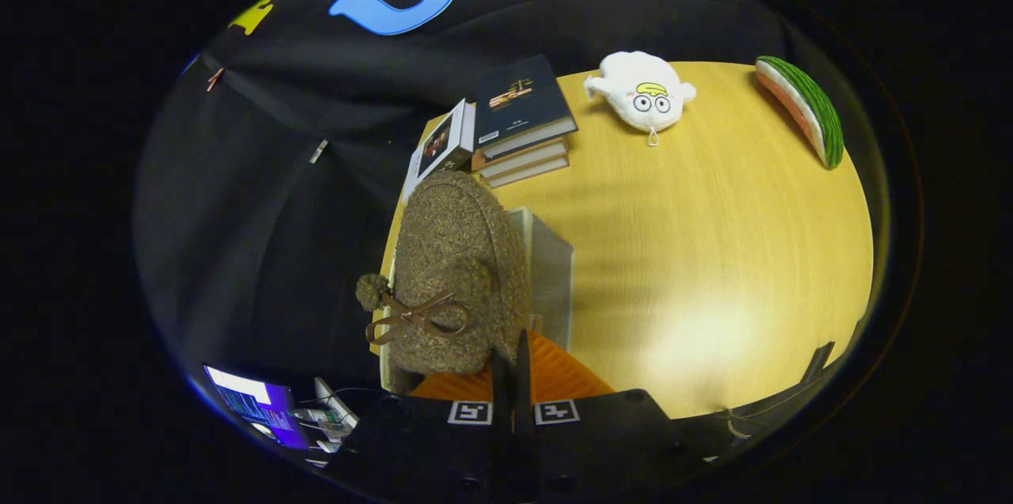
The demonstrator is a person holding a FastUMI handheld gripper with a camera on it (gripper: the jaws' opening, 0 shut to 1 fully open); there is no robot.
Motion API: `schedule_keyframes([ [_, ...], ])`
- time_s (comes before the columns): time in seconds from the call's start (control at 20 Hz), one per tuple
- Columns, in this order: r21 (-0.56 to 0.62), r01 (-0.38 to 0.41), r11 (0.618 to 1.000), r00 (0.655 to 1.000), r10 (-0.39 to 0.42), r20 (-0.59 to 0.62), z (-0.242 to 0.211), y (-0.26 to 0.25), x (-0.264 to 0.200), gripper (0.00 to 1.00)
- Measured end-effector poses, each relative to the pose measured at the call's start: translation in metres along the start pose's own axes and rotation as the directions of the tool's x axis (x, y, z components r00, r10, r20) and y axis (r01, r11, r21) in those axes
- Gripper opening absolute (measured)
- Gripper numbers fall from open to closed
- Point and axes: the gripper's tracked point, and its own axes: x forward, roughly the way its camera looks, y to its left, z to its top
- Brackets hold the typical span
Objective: Open the storage box then place both shoes into the box .Put the left shoe in first, then the right shoe, with the right side of both shoes facing outward in a uniform manner.
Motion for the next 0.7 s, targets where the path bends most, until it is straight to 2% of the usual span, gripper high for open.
schedule_keyframes([
  [0.35, -0.038, 0.127, 0.991, 0.990, -0.129, -0.064, -0.024, 0.004, 0.036, 0.05],
  [0.45, -0.016, 0.128, 0.992, 0.990, -0.129, -0.059, -0.023, 0.006, 0.041, 0.07],
  [0.5, -0.004, 0.123, 0.992, 0.991, -0.123, -0.056, -0.022, 0.008, 0.042, 0.18],
  [0.55, 0.007, 0.120, 0.993, 0.992, -0.119, -0.047, -0.019, 0.009, 0.042, 0.23],
  [0.65, 0.013, 0.118, 0.993, 0.992, -0.118, -0.036, -0.015, 0.011, 0.040, 0.38],
  [0.7, 0.008, 0.119, 0.993, 0.992, -0.118, -0.031, -0.014, 0.012, 0.039, 0.52],
])
